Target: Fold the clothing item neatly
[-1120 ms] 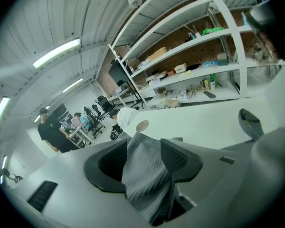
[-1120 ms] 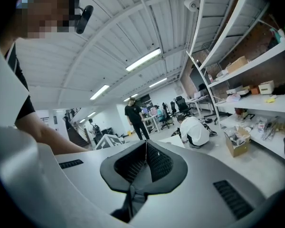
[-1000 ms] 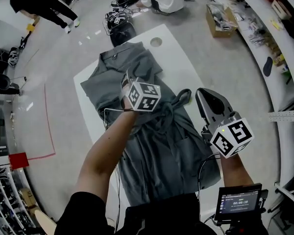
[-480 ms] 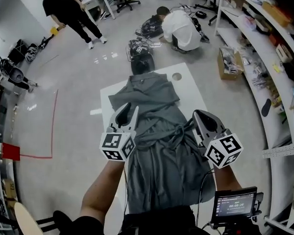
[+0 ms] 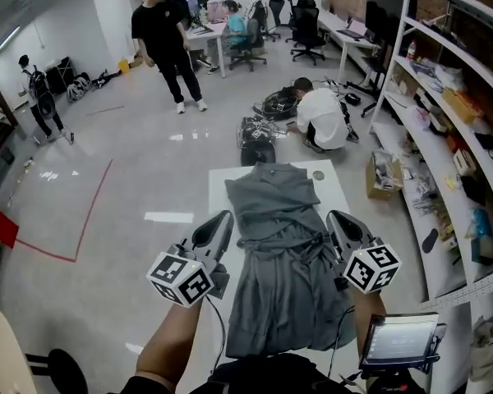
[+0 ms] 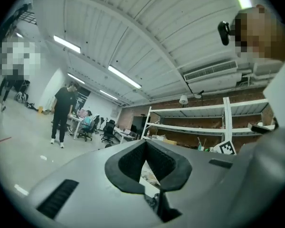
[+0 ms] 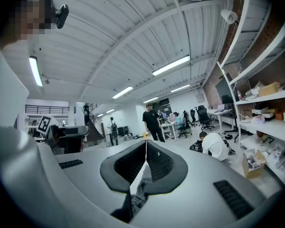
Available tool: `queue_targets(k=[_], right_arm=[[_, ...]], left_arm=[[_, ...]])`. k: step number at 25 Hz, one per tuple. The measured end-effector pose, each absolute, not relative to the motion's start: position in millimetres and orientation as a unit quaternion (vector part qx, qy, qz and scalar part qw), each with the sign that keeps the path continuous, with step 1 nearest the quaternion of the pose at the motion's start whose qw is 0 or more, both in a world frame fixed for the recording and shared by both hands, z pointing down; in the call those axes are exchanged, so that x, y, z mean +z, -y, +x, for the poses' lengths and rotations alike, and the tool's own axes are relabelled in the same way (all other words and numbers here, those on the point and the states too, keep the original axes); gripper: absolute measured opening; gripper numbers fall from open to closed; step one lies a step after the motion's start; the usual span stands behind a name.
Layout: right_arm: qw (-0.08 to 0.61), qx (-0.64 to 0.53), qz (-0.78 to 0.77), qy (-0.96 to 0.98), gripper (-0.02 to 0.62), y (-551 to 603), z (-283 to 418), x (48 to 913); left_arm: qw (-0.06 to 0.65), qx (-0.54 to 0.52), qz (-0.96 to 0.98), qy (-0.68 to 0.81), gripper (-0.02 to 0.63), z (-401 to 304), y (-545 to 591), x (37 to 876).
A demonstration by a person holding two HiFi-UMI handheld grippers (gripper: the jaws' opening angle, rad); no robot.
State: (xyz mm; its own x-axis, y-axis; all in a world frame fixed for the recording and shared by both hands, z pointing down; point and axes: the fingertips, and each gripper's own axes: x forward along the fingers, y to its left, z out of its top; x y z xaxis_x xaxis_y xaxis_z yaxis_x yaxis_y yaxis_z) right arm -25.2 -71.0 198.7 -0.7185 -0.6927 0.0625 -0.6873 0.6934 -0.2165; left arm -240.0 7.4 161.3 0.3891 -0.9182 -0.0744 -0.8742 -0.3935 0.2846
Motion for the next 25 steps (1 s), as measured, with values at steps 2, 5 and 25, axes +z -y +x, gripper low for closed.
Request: queue_targets(k=[2, 5, 25], right_arm=[[0.006, -0.11, -0.371, -0.922, 0.009, 53, -38, 190], [-0.005, -0.094, -0.371, -0.924, 0.009, 28, -48, 183], [-0.019, -0.084, -0.298, -0.951, 0.008, -92, 53, 169]], left_arm=[[0.088, -0.085, 0.833, 0.54, 0.0, -248, -29, 157], [0.067, -0.061, 0.831, 0.548, 0.0, -254, -57, 158], [0.086, -0.084, 0.789, 0.602, 0.0, -146, -206, 157]])
